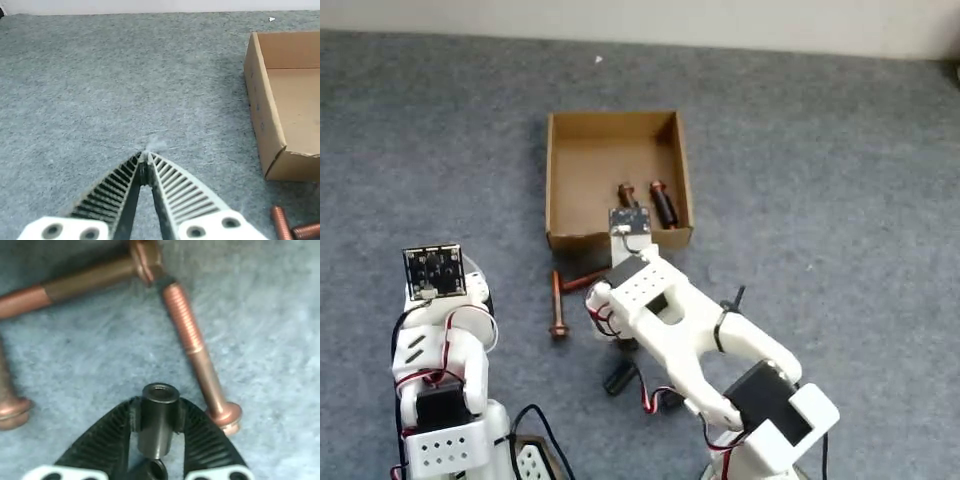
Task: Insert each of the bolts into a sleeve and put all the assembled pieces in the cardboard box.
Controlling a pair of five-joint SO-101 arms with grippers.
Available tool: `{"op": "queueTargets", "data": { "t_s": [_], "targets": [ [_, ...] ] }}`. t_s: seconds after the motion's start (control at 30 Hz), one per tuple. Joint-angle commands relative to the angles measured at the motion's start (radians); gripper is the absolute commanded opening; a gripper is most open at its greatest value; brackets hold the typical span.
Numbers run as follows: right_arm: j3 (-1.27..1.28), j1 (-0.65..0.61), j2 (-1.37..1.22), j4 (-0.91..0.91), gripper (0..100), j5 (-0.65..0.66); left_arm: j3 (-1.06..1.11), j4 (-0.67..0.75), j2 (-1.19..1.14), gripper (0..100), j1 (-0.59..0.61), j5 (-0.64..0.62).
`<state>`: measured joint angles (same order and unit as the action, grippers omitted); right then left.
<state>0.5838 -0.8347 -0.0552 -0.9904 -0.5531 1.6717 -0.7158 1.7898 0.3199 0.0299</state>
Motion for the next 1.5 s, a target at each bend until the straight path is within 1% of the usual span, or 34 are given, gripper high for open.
{"op": "queueTargets", "data": {
  "t_s": [0.0,0.07,0.13,0.27,0.37,0.53,0.67,0.8,0.87,0.9,1.03,1.07,1.1,1.17,1.27,1.33,1.47],
  "targets": [
    [-0.001,-0.008,0.067,0.016,0.5,0.052,-0.035,0.025,0.005,1,0.010,-0.009],
    [-0.001,-0.007,0.147,0.016,0.5,0.057,-0.033,0.025,0.005,1,0.008,-0.009],
    [0.010,-0.004,0.243,0.005,0.5,0.095,-0.033,0.025,0.005,1,0.007,-0.009],
    [0.053,0.045,0.429,-0.007,0.5,0.164,-0.033,0.020,0.005,1,0.007,-0.009],
    [0.102,0.107,0.532,-0.004,0.5,0.172,-0.033,0.018,0.005,1,0.007,-0.009],
    [0.162,0.211,0.611,-0.004,0.5,0.172,-0.035,0.018,0.005,1,0.007,-0.009],
    [0.176,0.329,0.633,-0.002,0.5,0.173,-0.035,0.018,0.005,6,0.007,-0.009],
    [0.176,0.450,0.642,-0.002,0.5,0.175,-0.058,0.017,-0.002,6,0.002,-0.009],
    [0.177,0.496,0.641,0.018,0.5,0.196,-0.084,-0.003,-0.004,6,-0.028,-0.006],
    [0.185,0.519,0.638,0.033,0.5,0.236,-0.102,-0.028,-0.004,6,-0.050,-0.006],
    [0.282,0.584,0.642,0.157,0.5,0.482,-0.183,-0.130,-0.004,6,-0.136,-0.003],
    [0.305,0.595,0.642,0.194,0.5,0.514,-0.197,-0.146,-0.004,6,-0.151,-0.003],
    [0.325,0.604,0.642,0.228,0.5,0.517,-0.206,-0.158,-0.004,6,-0.165,0.002],
    [0.349,0.615,0.642,0.265,0.5,0.493,-0.222,-0.173,-0.005,6,-0.200,0.055],
    [0.357,0.619,0.642,0.268,0.5,0.456,-0.231,-0.178,-0.005,6,-0.260,0.109],
    [0.357,0.624,0.642,0.268,0.5,0.451,-0.246,-0.192,-0.007,6,-0.298,0.132],
    [0.357,0.668,0.642,0.269,0.5,0.448,-0.317,-0.272,-0.007,6,-0.375,0.141]
  ]
}}
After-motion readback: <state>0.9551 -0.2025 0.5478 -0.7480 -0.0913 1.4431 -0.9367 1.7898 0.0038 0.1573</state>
